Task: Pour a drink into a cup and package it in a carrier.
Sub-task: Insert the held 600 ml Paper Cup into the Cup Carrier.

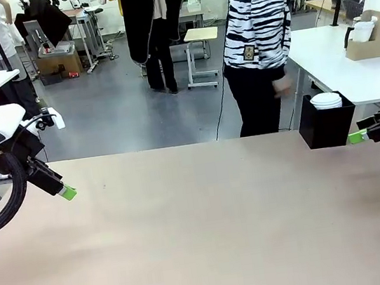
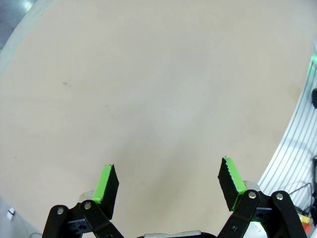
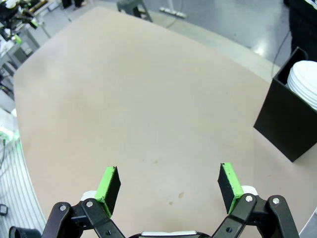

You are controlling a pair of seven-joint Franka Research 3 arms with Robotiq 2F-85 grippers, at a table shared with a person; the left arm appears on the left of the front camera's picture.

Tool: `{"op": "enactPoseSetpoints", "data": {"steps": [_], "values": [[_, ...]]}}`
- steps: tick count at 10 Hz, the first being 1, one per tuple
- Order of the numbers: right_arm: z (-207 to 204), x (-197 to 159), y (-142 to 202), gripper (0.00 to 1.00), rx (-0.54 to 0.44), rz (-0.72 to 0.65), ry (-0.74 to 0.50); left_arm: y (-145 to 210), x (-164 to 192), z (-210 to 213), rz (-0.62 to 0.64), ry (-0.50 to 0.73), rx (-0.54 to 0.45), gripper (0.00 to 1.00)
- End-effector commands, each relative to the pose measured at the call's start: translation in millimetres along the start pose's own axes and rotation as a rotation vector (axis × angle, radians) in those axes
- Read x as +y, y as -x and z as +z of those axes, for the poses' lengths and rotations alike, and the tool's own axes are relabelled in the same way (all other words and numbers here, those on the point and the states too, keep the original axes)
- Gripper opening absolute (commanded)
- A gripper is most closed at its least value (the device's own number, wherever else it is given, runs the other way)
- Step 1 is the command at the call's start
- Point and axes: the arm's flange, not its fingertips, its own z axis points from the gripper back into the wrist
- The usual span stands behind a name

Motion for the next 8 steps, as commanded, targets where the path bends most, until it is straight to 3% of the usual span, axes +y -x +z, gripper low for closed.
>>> {"op": "enactPoseSetpoints", "data": {"steps": [1, 8], "values": [[1.9, 0.6, -1.3, 1.00, -0.004, 0.002, -0.002, 0.0, 1.5, -0.9, -0.003, 0.006, -0.014, 1.00], [1.9, 0.6, -1.3, 1.00, -0.004, 0.002, -0.002, 0.0, 1.5, -0.9, -0.003, 0.006, -0.014, 1.00]]}}
